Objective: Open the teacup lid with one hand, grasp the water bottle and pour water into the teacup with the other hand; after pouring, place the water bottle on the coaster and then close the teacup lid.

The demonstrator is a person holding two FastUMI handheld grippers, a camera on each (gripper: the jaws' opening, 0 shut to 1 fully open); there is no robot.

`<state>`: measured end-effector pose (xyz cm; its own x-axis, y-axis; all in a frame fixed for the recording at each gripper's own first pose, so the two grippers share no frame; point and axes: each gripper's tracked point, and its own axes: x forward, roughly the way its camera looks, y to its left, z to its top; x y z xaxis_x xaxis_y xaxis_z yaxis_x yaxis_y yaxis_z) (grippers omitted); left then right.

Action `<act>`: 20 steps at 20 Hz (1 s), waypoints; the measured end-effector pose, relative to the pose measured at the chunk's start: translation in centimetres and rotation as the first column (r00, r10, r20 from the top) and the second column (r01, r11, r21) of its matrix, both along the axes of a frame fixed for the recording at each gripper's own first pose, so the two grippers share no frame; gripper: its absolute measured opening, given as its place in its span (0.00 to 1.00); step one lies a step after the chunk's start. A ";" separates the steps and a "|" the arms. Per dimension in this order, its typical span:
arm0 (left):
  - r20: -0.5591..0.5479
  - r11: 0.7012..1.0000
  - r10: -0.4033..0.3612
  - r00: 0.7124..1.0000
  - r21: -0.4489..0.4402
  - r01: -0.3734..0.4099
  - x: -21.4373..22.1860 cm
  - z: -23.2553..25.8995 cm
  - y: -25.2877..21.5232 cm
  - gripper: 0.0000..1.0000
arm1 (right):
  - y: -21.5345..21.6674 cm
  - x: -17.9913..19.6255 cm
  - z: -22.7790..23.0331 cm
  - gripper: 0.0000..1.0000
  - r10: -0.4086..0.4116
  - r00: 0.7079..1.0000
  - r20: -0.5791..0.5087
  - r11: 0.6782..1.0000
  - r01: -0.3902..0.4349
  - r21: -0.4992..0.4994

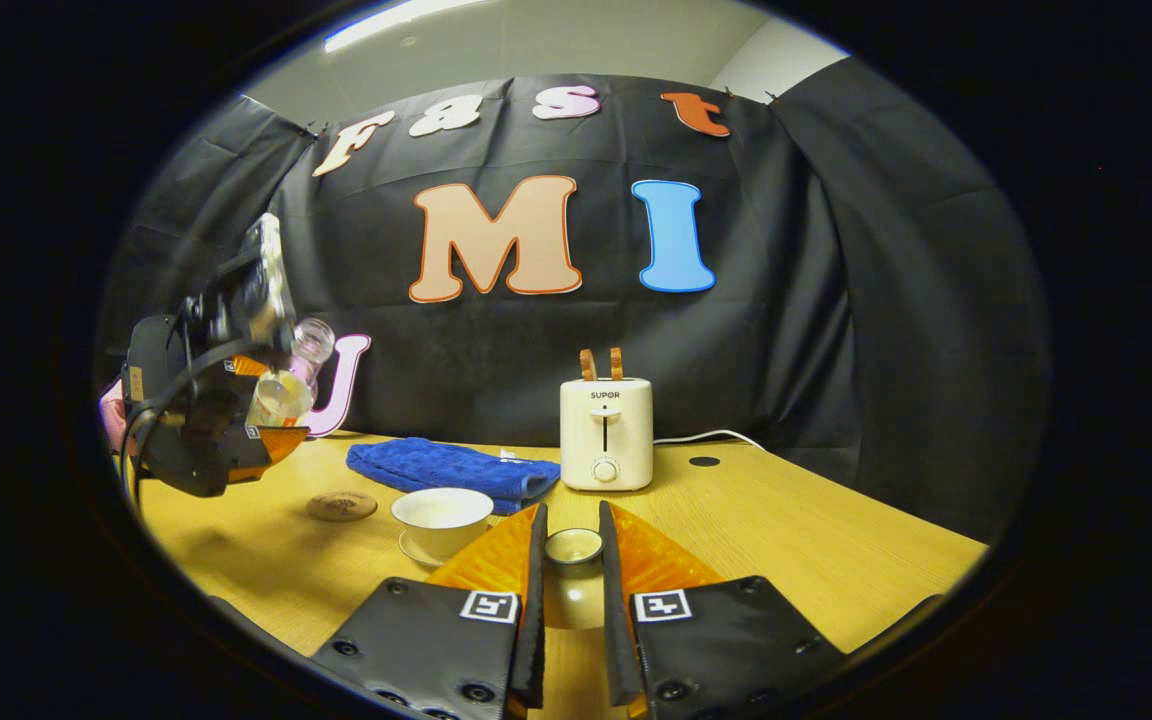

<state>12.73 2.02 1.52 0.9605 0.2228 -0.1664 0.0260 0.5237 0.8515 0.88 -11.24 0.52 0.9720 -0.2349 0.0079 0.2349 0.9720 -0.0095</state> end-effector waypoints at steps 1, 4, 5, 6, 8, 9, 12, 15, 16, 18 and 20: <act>-0.022 0.999 -0.013 1.000 0.046 0.014 0.2 -0.4 -0.4 0.70 | -0.1 0.0 0.0 0.28 -0.001 1.000 -0.001 1.000 0.001 0.000; -0.068 0.992 -0.037 0.997 0.115 0.045 0.6 -1.6 -0.8 0.70 | -0.7 -0.2 0.0 0.28 -0.005 1.000 0.000 1.000 0.005 -0.001; -0.079 0.989 -0.034 0.996 0.143 0.045 0.8 -1.7 -0.6 0.70 | -1.0 -0.3 0.1 0.28 -0.008 1.000 0.000 1.000 0.008 -0.001; -0.090 0.984 -0.030 0.996 0.173 0.045 0.8 -1.8 -0.2 0.71 | -1.4 -0.5 0.2 0.28 -0.014 1.000 0.000 1.000 0.014 0.000; -0.123 0.970 -0.022 0.992 0.236 0.051 0.9 -1.8 0.2 0.70 | -2.1 -0.7 0.1 0.28 -0.028 1.000 0.001 1.000 0.028 -0.001; -0.137 0.962 -0.020 0.990 0.267 0.056 1.1 -1.9 0.4 0.70 | -2.3 -0.7 0.1 0.28 -0.032 0.999 0.001 0.999 0.032 -0.002; -0.181 0.933 -0.013 0.983 0.352 0.077 1.8 -2.7 0.6 0.71 | -2.3 -0.8 0.1 0.28 -0.032 0.999 0.001 0.999 0.032 -0.002; -0.214 0.911 -0.015 0.977 0.400 0.101 1.7 -3.3 0.4 0.70 | -2.3 -0.7 0.1 0.28 -0.032 0.999 0.001 0.999 0.032 -0.002; -0.219 0.907 -0.020 0.976 0.407 0.110 1.8 -3.2 0.1 0.70 | -2.3 -0.7 0.2 0.28 -0.032 0.999 0.001 0.999 0.032 -0.002; -0.225 0.892 -0.022 0.974 0.436 0.121 2.2 -2.9 -0.2 0.70 | -2.3 -0.7 0.1 0.28 -0.032 1.000 0.001 0.999 0.032 -0.002; -0.236 0.872 -0.024 0.971 0.470 0.136 2.7 -2.8 -0.3 0.70 | -2.3 -0.7 0.1 0.28 -0.031 1.000 0.001 1.000 0.031 -0.002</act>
<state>15.38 1.72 -1.30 0.9309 0.2529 -0.2636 0.2622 0.0398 0.9642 0.18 -13.52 0.67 0.9642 -0.2648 0.0093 0.2649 0.9642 -0.0113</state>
